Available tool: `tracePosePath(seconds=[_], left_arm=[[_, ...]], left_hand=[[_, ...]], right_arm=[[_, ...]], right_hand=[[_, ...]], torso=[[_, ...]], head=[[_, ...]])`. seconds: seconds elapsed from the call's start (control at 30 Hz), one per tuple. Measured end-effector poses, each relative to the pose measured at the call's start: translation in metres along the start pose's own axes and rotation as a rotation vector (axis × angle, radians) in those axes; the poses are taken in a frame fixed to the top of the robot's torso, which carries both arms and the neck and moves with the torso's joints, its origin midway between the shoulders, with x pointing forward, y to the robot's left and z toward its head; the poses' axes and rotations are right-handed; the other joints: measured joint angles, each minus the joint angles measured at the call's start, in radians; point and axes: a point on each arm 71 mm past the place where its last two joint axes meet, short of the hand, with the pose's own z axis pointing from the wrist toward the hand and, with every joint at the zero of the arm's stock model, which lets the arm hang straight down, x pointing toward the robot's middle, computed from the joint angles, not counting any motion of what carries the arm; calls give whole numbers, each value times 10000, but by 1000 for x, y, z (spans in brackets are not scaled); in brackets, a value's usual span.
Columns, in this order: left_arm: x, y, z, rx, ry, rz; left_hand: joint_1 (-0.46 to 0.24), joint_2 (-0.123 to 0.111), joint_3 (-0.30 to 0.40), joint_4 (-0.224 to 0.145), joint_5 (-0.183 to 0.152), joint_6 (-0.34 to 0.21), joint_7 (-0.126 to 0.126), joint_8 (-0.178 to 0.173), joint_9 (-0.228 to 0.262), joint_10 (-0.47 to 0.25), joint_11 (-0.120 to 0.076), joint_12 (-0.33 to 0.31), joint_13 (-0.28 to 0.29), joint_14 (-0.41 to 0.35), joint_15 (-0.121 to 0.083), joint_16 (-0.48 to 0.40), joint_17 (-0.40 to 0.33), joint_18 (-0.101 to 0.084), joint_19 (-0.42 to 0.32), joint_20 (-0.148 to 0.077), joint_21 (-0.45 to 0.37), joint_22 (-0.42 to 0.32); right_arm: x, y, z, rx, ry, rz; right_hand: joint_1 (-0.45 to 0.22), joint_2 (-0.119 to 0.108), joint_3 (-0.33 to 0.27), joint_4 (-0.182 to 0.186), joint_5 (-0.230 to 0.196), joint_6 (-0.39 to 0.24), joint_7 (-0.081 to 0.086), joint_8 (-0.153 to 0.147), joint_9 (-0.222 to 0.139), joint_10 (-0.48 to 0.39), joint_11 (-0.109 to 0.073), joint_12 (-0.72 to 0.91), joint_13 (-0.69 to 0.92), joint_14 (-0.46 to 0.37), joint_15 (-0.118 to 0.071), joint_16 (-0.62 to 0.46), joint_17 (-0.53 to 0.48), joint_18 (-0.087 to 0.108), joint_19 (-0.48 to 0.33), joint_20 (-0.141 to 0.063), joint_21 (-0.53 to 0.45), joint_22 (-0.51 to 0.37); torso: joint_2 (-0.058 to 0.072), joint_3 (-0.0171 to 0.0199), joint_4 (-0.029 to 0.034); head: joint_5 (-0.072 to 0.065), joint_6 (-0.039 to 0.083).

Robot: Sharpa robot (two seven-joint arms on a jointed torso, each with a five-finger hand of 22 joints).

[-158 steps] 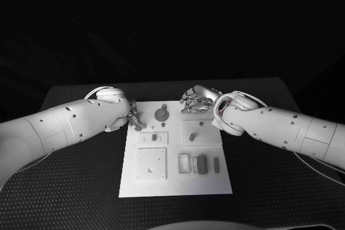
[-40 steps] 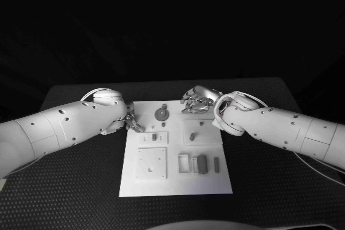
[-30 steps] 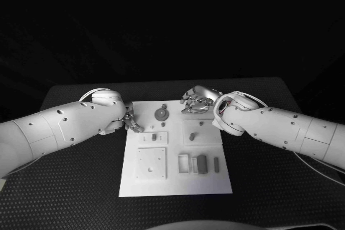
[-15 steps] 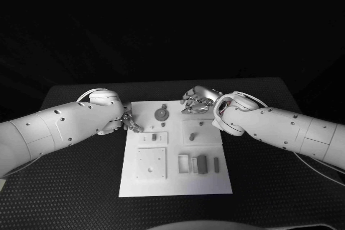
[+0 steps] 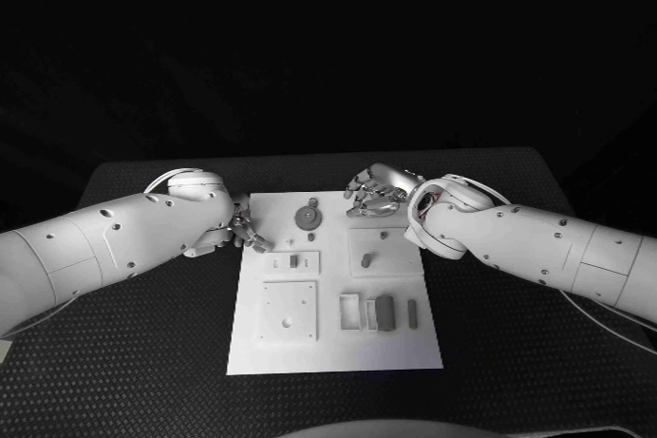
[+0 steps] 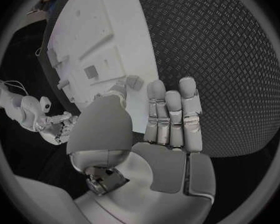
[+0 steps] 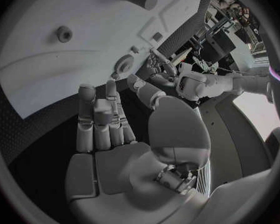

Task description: Assemble the parts on the task board

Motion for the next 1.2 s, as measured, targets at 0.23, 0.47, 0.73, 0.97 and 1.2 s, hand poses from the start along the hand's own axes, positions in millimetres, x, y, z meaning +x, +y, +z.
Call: tracePosePath(seconds=[0.23, 0.47, 0.73, 0.97, 1.2], left_arm=[[1, -1, -1, 24, 2, 42], [2, -2, -2, 65, -32, 122], [3, -5, -3, 169, -119, 225], [2, -5, -3, 178, -212, 247], [2, -4, -3, 191, -233, 267]], left_hand=[[-52, -52, 84, 1, 0, -1, 2, -10, 0, 0, -1, 0, 0, -2, 1, 0, 0, 1, -15, 15, -36, -1], [-52, -52, 84, 1, 0, -7, 8, -9, 0, 1, -2, 0, 0, -3, 2, 0, 1, 1, -16, 16, -36, -2], [947, 142, 418, -478, 4, -46, -25, -8, -40, -34, -38, -1, 1, -69, -36, 0, 1, 1, -18, 18, -36, -2], [1052, 85, 403, -514, 4, -65, -6, -7, -66, -34, -38, -1, 1, -73, -36, 0, 2, 2, -34, 34, -36, -3], [1108, 94, 403, -514, 4, -67, -4, 13, -56, -34, -37, -1, 2, -73, -35, 0, 2, 4, -34, 34, -36, 2]], right_arm=[[1, 0, 0, 5, 8, 4], [2, -1, 0, 20, 31, 15], [3, -1, 0, 26, 44, 22], [3, -1, 0, 29, 46, 22], [3, -1, 0, 29, 48, 23]], right_hand=[[0, 0, 0, 0, 0, -4, 2, 0, 0, 0, 0, 0, 0, 2, 2, 0, 0, 1, 0, 0, 0, 0], [0, 0, 0, 0, 0, -19, -15, 0, 0, 0, -1, 0, 0, 12, 12, 0, 0, 2, 0, 1, 0, 0], [0, 0, 0, 0, 0, -17, -18, 0, 0, -1, -1, 0, 0, 19, 19, 0, 0, 2, -1, 2, 0, 0], [0, 0, 0, 0, 0, -16, -20, 0, 0, -2, -2, 0, 0, -3, -3, 0, 0, 3, -3, 3, 0, 0], [0, 0, 0, 0, 0, -15, -22, 0, 0, -3, -3, 0, 0, -6, -7, 0, 0, 2, -16, 17, 0, 0]], torso=[[0, 3, -1], [0, 2, -1], [1, 3, 0], [1, 3, 2], [1, -4, 2]], head=[[4, -7], [5, -17], [17, -17], [18, -16], [29, -38]])
